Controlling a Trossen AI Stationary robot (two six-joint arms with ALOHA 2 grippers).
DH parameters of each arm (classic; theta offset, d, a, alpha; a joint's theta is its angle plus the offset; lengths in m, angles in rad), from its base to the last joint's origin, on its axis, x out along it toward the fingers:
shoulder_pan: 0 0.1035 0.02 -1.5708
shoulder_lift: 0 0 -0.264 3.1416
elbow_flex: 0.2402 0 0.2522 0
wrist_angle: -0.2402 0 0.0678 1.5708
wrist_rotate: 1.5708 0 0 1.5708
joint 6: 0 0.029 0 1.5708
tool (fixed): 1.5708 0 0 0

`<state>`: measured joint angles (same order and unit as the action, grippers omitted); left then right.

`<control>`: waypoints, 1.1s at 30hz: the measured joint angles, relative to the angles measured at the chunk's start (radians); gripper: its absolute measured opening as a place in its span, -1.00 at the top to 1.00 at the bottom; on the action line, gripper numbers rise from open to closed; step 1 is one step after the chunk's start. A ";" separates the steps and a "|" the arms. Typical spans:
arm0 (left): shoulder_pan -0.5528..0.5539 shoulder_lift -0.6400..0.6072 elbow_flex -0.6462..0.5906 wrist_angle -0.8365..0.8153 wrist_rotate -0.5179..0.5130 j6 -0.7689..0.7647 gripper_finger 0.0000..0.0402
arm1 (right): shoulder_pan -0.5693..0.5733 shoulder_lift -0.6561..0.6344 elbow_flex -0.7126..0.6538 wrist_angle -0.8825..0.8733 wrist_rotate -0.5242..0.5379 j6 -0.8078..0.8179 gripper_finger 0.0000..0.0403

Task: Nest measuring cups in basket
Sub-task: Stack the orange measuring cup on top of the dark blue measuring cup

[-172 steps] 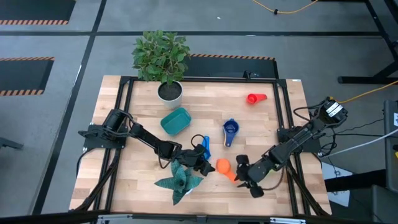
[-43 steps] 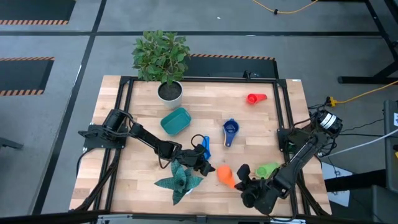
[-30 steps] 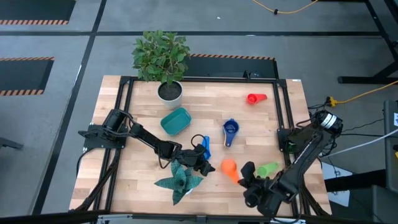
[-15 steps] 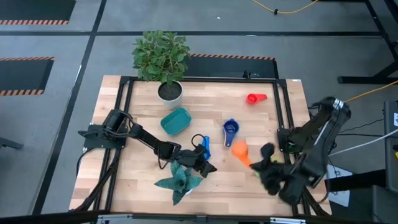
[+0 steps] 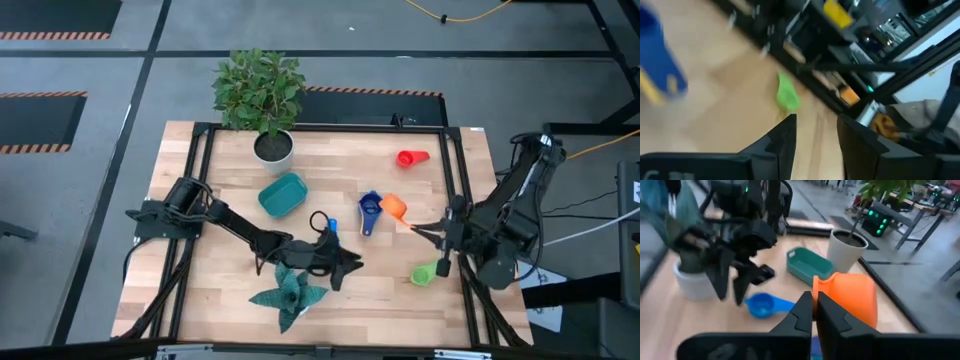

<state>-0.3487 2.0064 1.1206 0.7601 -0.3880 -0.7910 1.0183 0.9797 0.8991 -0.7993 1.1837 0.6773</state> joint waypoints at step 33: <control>0.105 0.000 0.158 -0.068 -0.375 0.438 0.33 | -0.001 -0.037 -0.219 0.610 0.124 -0.184 0.94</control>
<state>-0.2438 2.0064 1.2785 0.6926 -0.7635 -0.3531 1.0176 0.9432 0.6804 -0.1898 1.3075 0.4930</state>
